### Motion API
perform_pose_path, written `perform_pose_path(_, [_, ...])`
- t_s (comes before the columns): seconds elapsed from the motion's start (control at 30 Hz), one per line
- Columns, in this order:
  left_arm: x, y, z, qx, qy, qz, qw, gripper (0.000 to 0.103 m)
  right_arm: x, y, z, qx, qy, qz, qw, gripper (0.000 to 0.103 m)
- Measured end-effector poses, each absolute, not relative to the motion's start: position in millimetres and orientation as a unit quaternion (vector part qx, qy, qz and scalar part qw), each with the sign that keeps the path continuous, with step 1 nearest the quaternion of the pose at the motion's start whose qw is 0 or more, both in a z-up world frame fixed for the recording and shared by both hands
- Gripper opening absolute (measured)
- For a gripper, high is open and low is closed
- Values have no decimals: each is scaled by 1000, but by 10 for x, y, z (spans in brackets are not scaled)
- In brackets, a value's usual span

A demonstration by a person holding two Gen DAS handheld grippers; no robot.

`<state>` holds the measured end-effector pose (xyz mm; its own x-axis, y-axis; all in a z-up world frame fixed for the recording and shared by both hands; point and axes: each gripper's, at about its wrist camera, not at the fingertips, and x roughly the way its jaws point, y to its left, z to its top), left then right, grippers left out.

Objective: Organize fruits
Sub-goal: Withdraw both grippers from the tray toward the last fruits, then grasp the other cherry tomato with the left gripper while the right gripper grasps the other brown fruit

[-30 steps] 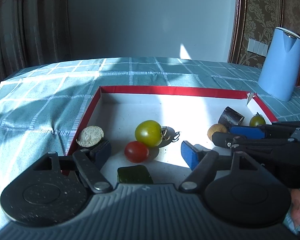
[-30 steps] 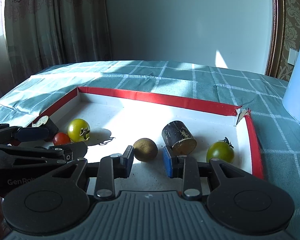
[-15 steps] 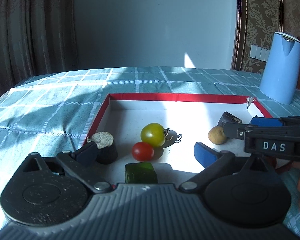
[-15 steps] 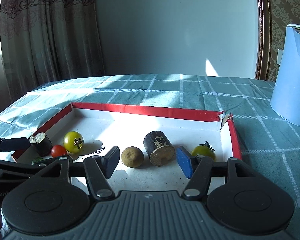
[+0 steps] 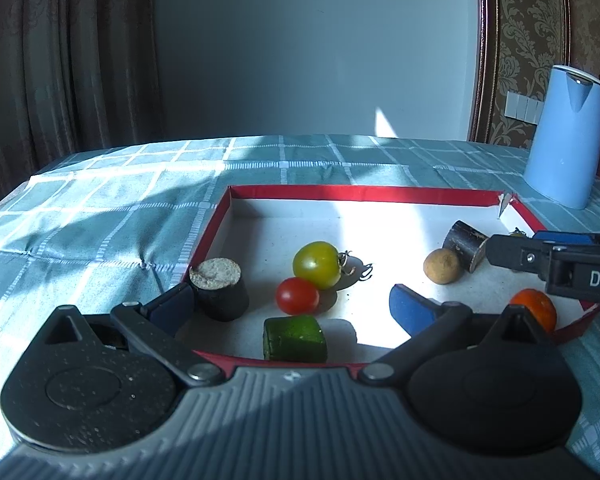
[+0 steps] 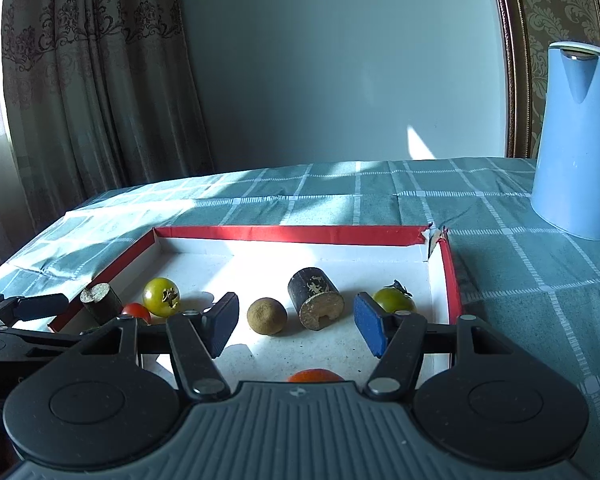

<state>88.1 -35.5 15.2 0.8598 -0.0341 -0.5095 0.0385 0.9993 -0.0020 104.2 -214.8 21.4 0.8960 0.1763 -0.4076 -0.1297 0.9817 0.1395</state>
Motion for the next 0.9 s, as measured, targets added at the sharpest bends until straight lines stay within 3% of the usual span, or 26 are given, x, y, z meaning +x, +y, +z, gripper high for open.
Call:
perform_pose_path(0.37, [336, -255, 160, 10, 250, -91, 964, 103, 634, -2322, 156, 74, 207, 98, 971, 63])
perform_pose_path(0.6, [291, -369, 105, 26, 267, -135, 954, 89, 512, -2263, 108, 54, 207, 105, 971, 63])
perform_pose_path(0.77, [256, -511, 59, 61, 260, -139, 954, 88, 491, -2248, 68, 55, 217, 112, 968, 63])
perform_pose_path(0.9, [321, -588, -19, 82, 282, -139, 946, 80, 478, -2192, 56, 41, 219, 114, 968, 63])
